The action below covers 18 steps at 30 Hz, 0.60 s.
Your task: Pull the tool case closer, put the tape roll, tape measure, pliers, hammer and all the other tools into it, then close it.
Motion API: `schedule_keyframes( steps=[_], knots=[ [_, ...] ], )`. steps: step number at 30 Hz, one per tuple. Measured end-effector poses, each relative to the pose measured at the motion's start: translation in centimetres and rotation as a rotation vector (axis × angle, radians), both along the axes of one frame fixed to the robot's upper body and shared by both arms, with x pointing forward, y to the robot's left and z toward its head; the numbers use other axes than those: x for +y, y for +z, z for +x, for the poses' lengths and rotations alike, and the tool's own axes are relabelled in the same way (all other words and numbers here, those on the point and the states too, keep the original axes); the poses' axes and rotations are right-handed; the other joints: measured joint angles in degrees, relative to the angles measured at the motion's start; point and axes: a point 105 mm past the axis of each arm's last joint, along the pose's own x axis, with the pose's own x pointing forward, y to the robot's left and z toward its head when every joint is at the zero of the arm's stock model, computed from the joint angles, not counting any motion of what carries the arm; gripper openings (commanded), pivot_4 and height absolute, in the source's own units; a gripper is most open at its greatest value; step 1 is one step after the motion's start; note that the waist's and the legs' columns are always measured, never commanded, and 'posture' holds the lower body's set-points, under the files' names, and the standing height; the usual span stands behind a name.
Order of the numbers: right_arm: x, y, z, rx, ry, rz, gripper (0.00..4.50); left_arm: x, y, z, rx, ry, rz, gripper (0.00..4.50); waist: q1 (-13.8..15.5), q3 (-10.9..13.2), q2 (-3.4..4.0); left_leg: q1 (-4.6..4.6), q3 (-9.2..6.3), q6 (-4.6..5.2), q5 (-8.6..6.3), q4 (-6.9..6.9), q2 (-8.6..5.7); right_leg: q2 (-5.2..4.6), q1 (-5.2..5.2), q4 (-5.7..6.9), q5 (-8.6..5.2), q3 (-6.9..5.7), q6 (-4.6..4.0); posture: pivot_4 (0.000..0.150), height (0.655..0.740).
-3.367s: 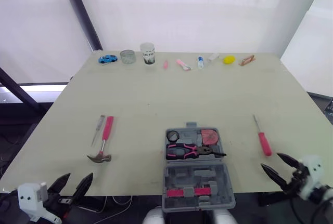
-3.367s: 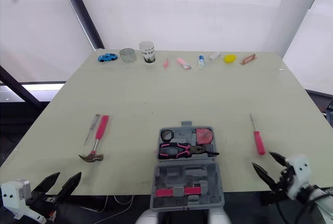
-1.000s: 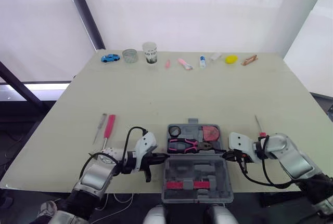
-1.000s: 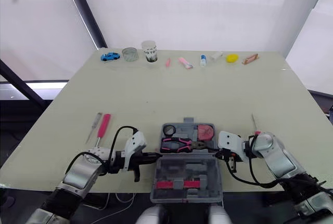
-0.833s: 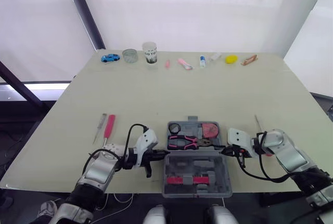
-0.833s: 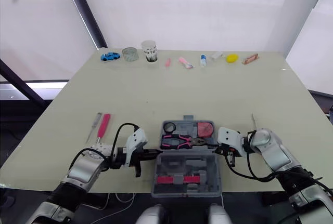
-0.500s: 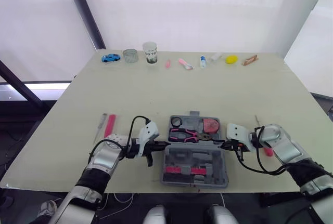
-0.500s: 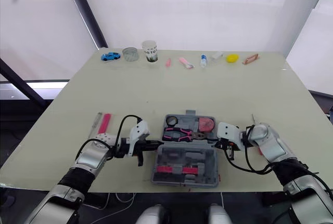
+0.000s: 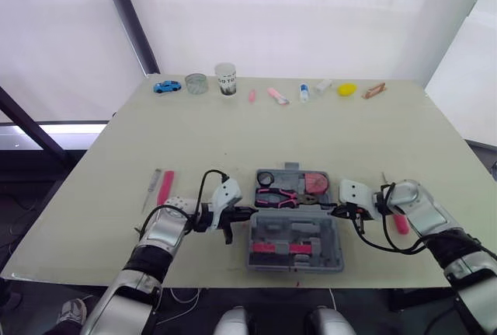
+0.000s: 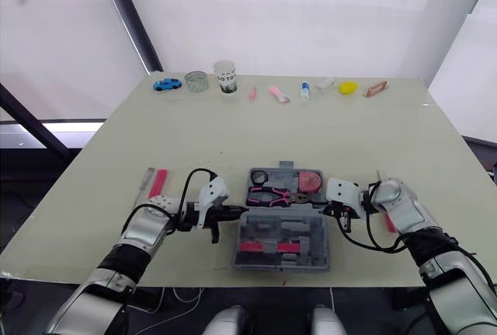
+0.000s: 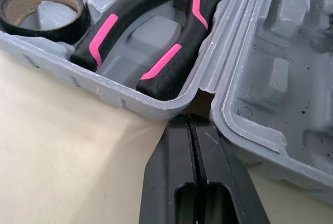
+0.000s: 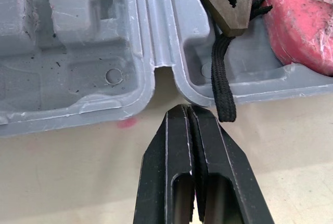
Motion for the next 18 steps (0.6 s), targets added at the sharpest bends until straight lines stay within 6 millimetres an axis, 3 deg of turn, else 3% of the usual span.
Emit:
schedule_keyframes(
  steps=[18],
  knots=[
    [0.31,-0.12,-0.56,0.019,-0.011,0.017,0.08,0.17,-0.09,-0.01,-0.009,0.007,0.006,0.00,0.0,0.0,0.01,0.00,-0.07,0.00,0.00,-0.01,0.00,0.01,0.01,0.02,0.00,-0.04,0.00,0.150,0.7400]
  ],
)
